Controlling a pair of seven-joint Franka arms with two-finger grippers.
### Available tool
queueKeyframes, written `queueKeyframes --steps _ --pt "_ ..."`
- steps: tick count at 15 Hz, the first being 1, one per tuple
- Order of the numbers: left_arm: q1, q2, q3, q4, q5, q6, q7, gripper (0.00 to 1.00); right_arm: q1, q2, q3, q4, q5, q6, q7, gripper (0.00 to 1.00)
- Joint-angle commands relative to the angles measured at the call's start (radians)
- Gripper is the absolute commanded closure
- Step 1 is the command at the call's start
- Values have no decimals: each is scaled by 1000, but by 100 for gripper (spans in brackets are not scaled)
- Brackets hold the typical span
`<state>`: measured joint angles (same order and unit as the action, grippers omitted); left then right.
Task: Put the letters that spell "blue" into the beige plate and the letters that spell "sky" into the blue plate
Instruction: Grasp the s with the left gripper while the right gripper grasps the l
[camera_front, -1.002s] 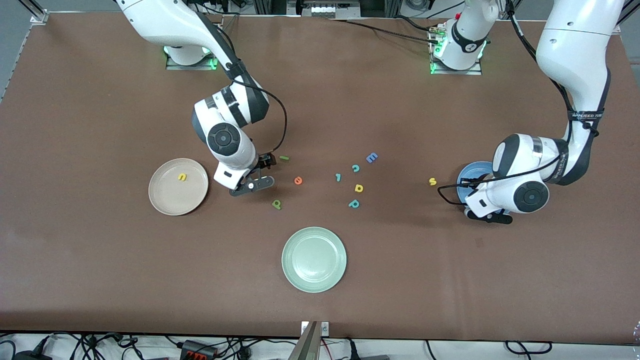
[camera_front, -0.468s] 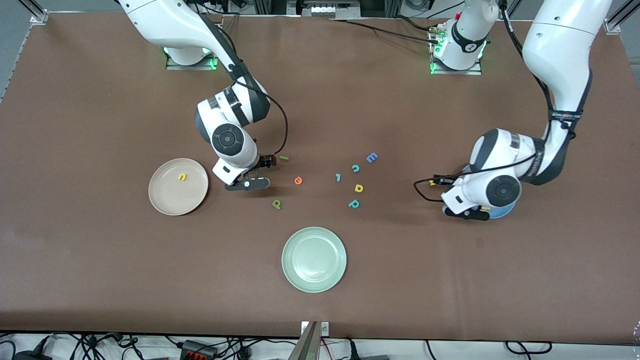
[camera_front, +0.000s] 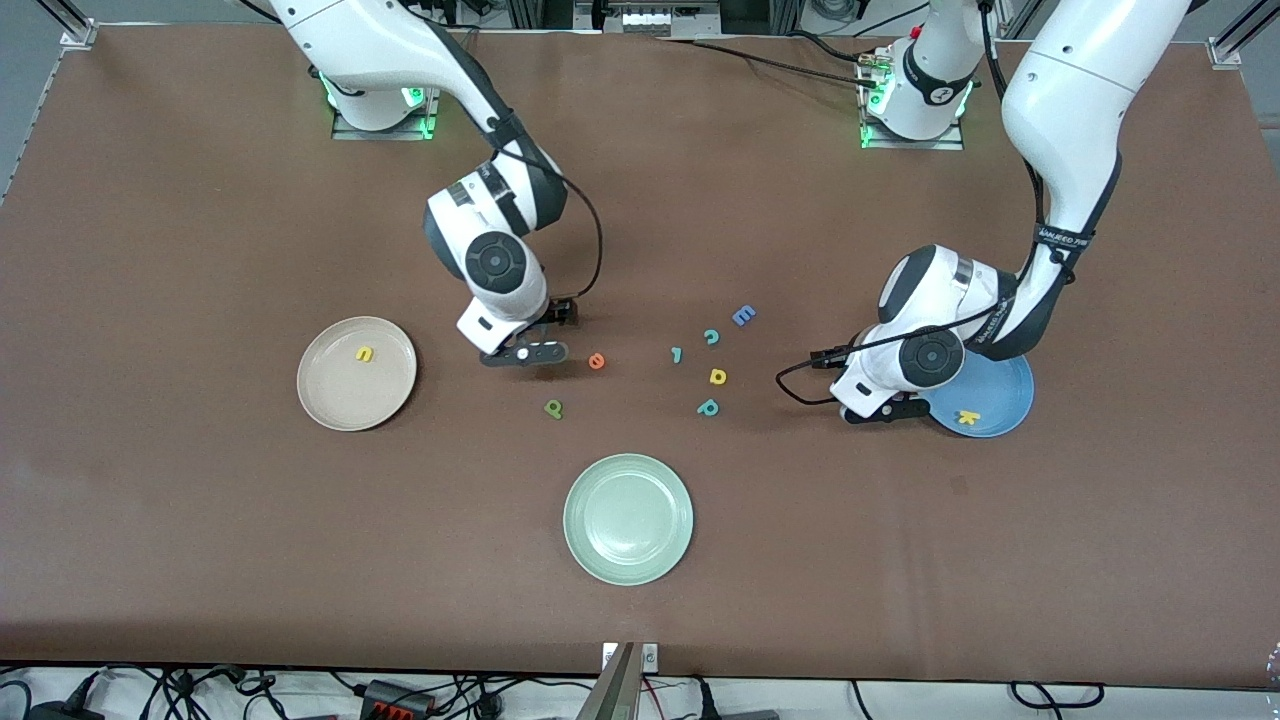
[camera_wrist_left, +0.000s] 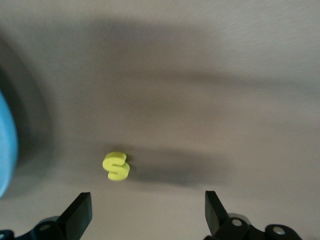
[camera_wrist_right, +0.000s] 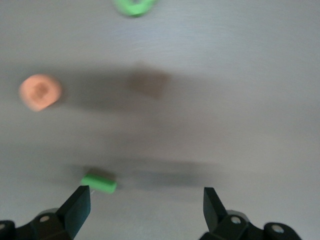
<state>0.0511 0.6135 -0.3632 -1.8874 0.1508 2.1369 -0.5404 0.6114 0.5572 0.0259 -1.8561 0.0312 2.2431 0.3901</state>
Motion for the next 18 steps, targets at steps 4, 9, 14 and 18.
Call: queueKeyframes --steps 4,9,14,18 --pt "82 -23 -9 -36 22 37 89 25 94 -17 -3 -12 -5 19 -287 0" --pt "87 -15 -10 -38 22 60 103 38 84 -5 -4 -18 -10 120 -599 35" --pt "88 -8 -10 -38 22 81 106 48 71 1 -11 -35 -11 136 -867 49" --pt "79 11 -8 -36 22 113 106 52 88 3 -11 -54 -13 135 -893 52"
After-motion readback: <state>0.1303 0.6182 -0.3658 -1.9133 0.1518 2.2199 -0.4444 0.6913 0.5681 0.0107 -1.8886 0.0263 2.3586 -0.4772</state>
